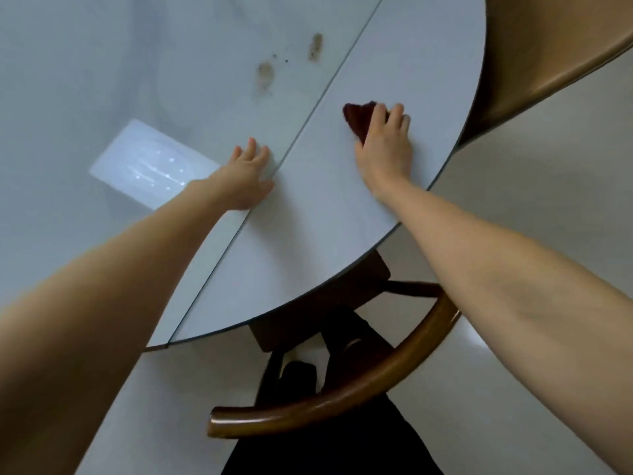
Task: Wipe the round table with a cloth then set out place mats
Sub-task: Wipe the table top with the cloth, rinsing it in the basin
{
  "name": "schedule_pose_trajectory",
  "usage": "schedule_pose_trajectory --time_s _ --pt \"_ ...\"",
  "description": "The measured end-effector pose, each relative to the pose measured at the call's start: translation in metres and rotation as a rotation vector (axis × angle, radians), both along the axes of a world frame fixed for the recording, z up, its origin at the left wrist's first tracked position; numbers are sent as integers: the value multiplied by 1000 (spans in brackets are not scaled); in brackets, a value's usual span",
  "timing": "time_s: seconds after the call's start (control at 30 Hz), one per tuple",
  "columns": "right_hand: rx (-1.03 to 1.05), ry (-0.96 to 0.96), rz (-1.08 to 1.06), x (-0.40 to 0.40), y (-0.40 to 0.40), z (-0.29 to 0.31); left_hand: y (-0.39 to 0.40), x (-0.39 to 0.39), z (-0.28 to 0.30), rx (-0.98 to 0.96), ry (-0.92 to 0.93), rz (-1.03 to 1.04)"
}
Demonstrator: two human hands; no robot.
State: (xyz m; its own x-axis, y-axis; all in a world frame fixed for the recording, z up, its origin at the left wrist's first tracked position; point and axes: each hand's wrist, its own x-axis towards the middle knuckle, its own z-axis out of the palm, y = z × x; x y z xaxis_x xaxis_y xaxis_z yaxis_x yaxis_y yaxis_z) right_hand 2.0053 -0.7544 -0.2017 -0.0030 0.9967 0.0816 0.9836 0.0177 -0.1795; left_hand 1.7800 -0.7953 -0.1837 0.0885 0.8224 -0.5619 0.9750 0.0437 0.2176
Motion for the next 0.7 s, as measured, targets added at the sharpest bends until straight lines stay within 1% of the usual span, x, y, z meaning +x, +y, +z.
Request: schedule_pose_trajectory --time_s 0.03,0.07,0.1,0.17,0.2,0.23,0.27,0.3,0.33,0.37,0.4,0.43,0.47,0.5,0.57,0.6,0.63,0.67,0.7 --pt "23 -11 11 -15 -6 -4 -2 -4 0 -11 -22 -3" --pt "24 4 124 -31 -21 -11 -6 -9 -2 -20 -38 4" --pt "20 27 309 -41 -41 -19 -7 -10 -2 -17 -50 10" --pt "38 77 782 -49 -91 -34 -12 -15 -4 -12 -73 28" --pt "42 45 1024 -46 -105 -36 -15 -17 -5 -16 -75 26" --pt "39 -6 1222 -42 -103 -32 -17 -21 -5 -22 -72 23" --pt "73 -60 1337 -36 -92 -30 -20 -22 -5 -28 -69 13" --pt "112 -136 1337 -33 -75 -26 -21 -22 -3 -24 -70 6" --pt "143 -181 1209 -32 -56 -22 -20 -21 -1 -17 -69 -2" --pt "180 -198 944 -32 -39 -20 -19 -19 2 1 -60 -11" --pt "156 -202 611 -36 -27 -18 -14 -19 5 20 -46 -13" --pt "72 -167 360 -43 -24 -16 -9 -18 7 43 -44 -1" --pt "38 -106 286 -49 -28 -19 -3 -19 10 74 -48 20" --pt "63 -50 420 -53 -36 -24 3 -20 12 104 -49 46" --pt "86 19 1023 -51 -48 -33 16 -26 15 156 -17 113" --pt "75 24 1272 -44 -50 -34 21 -28 15 171 -1 153" --pt "46 16 1420 -37 -45 -32 25 -29 16 187 17 202" --pt "22 -9 1465 -28 -28 -27 34 -29 18 215 36 241" --pt "30 -28 1408 -20 -12 -26 40 -27 21 235 56 262"
